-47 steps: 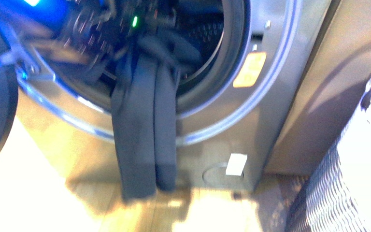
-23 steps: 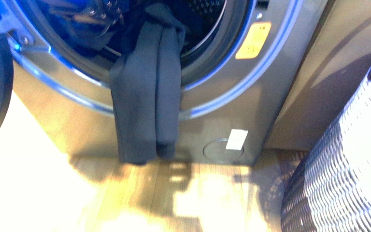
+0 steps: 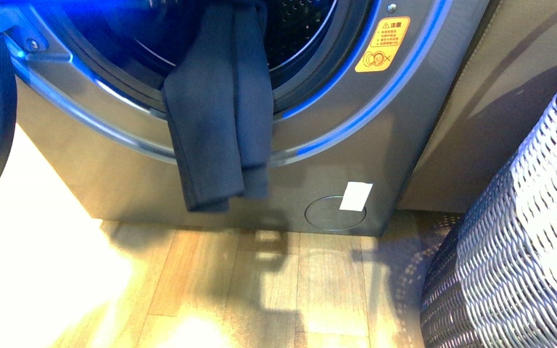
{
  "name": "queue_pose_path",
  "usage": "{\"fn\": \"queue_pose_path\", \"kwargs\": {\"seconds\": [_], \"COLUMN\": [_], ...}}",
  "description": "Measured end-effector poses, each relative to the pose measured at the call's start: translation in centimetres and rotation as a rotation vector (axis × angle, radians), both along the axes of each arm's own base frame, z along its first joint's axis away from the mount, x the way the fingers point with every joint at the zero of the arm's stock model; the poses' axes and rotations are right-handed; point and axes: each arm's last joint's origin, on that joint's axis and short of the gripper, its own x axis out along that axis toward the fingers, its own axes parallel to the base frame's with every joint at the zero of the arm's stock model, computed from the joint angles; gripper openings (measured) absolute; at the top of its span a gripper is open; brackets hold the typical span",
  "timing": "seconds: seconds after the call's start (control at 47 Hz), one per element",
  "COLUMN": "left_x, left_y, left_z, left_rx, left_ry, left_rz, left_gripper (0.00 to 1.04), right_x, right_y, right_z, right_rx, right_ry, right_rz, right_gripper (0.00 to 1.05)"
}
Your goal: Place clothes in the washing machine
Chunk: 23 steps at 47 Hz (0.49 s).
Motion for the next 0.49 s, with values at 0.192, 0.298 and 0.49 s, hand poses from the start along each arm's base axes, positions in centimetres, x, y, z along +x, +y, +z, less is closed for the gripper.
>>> {"fn": "queue_pose_path", "kwargs": {"seconds": [0.192, 0.298, 0.49], "left_x": [0.1, 0.1, 0.1], "left_y": [0.3, 0.7, 1.1], "left_z": [-0.4, -0.8, -1.4], "left_rx": [0.027, 0.026, 0.011], "left_ry": [0.059, 0.097, 0.158], "left_rz": [0.005, 0.000, -0.028], "left_gripper": [0.12, 0.22, 0.48], "right_x": [0.0, 0.0, 0.0], "right_y": [0.0, 0.0, 0.0], "right_z": [0.0, 0.0, 0.0], "right_rx": [0.000, 0.000, 0.000], "right_ry": [0.000, 0.000, 0.000], "right_rz": [0.000, 0.000, 0.000], "right_gripper": [0.02, 0.02, 0.02]}}
